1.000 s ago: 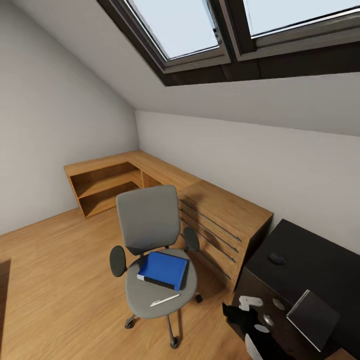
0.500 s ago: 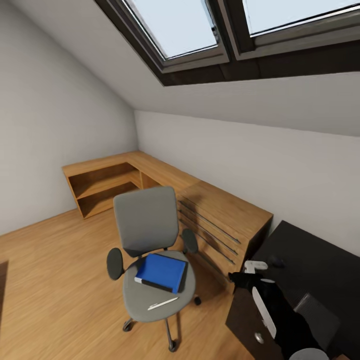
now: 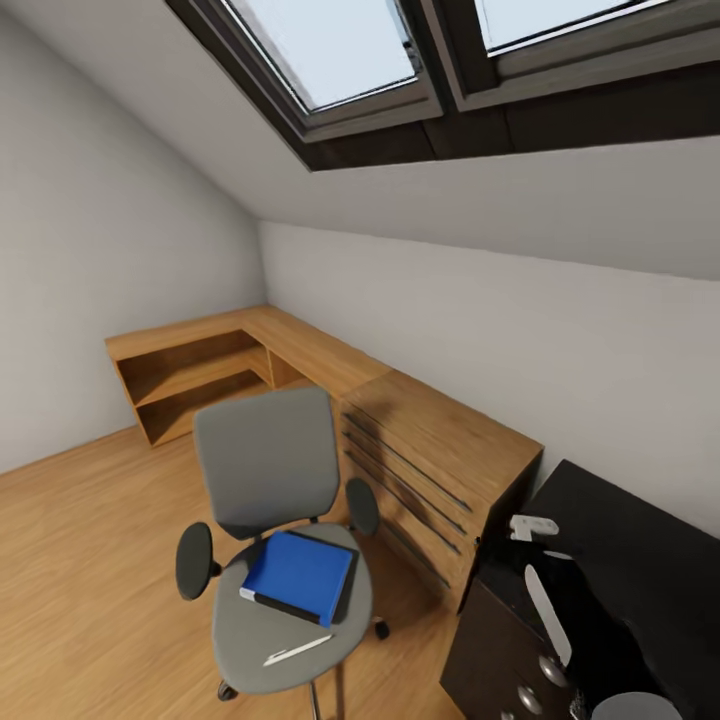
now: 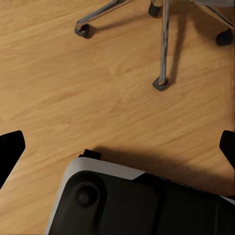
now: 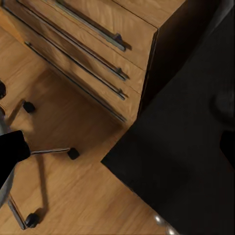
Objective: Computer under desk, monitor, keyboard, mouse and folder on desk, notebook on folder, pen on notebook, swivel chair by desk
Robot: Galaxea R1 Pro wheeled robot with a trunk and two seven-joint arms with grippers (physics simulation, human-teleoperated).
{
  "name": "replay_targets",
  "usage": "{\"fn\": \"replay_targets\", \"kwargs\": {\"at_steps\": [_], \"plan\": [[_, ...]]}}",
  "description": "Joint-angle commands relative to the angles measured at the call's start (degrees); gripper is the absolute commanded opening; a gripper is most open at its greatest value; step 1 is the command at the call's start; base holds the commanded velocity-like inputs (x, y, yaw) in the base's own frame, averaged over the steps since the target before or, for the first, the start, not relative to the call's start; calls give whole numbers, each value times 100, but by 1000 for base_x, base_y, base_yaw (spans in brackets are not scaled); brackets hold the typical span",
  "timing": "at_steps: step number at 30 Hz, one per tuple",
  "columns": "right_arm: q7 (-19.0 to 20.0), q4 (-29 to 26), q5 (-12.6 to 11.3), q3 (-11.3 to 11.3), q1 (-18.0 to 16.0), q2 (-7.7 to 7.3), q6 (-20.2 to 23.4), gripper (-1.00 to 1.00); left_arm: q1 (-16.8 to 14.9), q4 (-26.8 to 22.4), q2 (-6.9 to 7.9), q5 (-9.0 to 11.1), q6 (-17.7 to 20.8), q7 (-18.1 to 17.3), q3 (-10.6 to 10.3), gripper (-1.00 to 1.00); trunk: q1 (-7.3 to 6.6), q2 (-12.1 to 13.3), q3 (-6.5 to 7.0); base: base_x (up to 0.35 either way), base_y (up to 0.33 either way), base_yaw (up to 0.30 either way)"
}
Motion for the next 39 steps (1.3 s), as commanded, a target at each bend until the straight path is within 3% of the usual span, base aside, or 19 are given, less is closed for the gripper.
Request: {"fn": "replay_targets", "kwargs": {"at_steps": [1, 4, 10, 21, 39], "plan": [[-25, -21, -65, -213, -4, -3, 26, 100, -5, 4, 1, 56, -27, 5, -45, 100, 6, -12, -13, 240, -189, 0], [-8, -76, -58, -558, -4, -9, 26, 100, -5, 4, 1, 53, -27, 5, -48, 100, 6, -12, -13, 204, -194, 0], [0, -145, -19, -767, -4, -94, 25, 100, -5, 4, 5, 51, -29, 5, -52, 100, 6, -12, -13, 73, -94, 0], [-1, -132, 331, -804, -4, -147, 24, 100, -4, 4, 13, 51, -27, 5, -44, 100, 6, -12, -13, 9, -11, 0], [-2, -30, 591, -811, -4, -162, 3, 100, -3, 4, 19, 65, -35, 5, -36, 100, 6, -12, -13, 54, -61, 0]]}}
